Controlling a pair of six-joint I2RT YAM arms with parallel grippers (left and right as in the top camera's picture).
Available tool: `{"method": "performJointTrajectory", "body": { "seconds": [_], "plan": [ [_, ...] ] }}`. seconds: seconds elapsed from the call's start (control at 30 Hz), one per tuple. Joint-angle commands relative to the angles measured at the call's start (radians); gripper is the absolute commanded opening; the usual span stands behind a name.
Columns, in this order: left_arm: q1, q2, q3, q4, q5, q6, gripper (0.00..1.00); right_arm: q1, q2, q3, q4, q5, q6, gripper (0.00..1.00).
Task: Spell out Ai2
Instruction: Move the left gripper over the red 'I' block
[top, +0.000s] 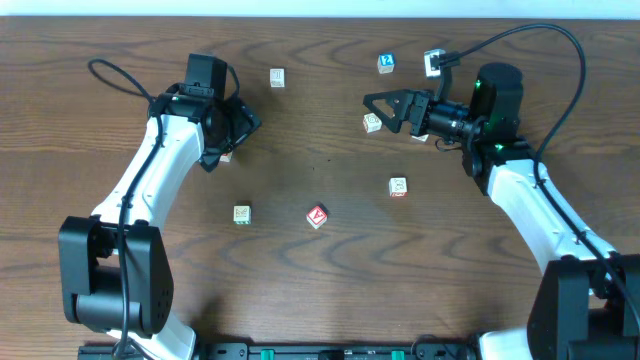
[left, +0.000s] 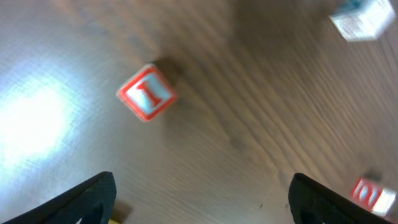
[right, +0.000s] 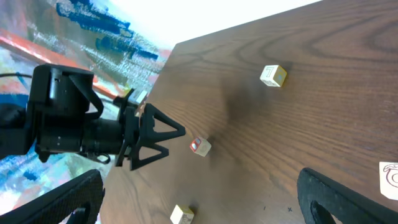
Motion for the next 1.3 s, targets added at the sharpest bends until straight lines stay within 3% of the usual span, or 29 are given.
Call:
{"method": "performJointTrajectory", "body": {
  "seconds": [0.0,0.23,0.37,0.53,0.8,1.27],
  "plan": [
    [0.002,0.017,0.019,-0.017,-0.085,-0.212,0.96,-0.014,0.004,0.012,-0.002,-0.008,-0.018,0.99],
    [0.002,0.023,0.018,-0.018,-0.122,-0.212,0.98,-0.014,0.004,0.012,-0.001,-0.008,-0.026,0.99],
    [0.002,0.057,0.018,-0.022,-0.117,-0.277,0.97,-0.014,0.004,0.012,-0.009,-0.007,-0.026,0.99],
    [0.002,0.086,0.018,-0.022,-0.111,-0.286,0.97,-0.014,0.004,0.012,-0.074,0.010,-0.107,0.99],
    [0.002,0.112,0.018,-0.014,-0.115,-0.301,0.98,-0.014,0.004,0.012,-0.269,0.178,-0.276,0.99],
    [0.002,0.119,0.018,0.008,-0.140,-0.382,0.91,-0.014,0.004,0.012,-0.353,0.378,-0.306,0.99]
  ]
}}
